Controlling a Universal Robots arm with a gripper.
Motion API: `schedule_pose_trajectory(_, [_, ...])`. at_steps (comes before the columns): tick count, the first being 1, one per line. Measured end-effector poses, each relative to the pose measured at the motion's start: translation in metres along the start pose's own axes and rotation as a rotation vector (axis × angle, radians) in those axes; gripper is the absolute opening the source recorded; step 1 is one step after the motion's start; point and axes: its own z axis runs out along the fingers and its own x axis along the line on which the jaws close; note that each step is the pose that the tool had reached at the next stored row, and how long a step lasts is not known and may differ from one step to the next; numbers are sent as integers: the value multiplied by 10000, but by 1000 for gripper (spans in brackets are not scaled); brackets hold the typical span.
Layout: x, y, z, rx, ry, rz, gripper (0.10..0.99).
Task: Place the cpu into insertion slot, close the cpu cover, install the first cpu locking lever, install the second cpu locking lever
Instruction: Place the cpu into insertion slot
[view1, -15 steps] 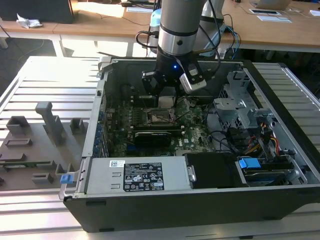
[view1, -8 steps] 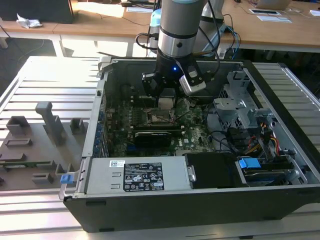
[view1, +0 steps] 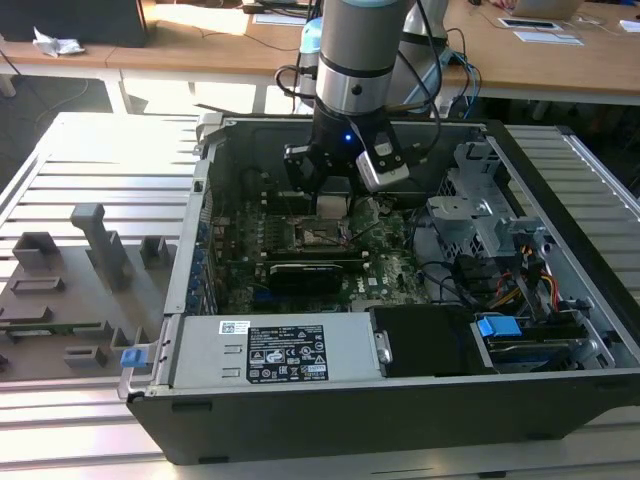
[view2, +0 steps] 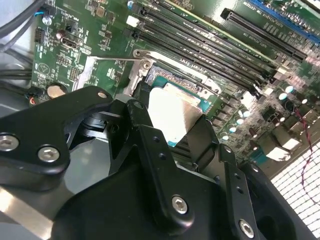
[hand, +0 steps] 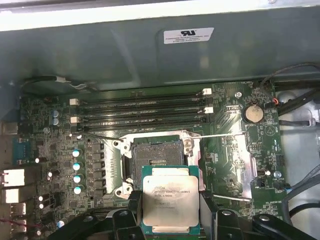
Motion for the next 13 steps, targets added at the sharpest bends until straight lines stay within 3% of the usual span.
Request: schedule_pose_trajectory(13, [0,0,3,-29,-123,1461,545])
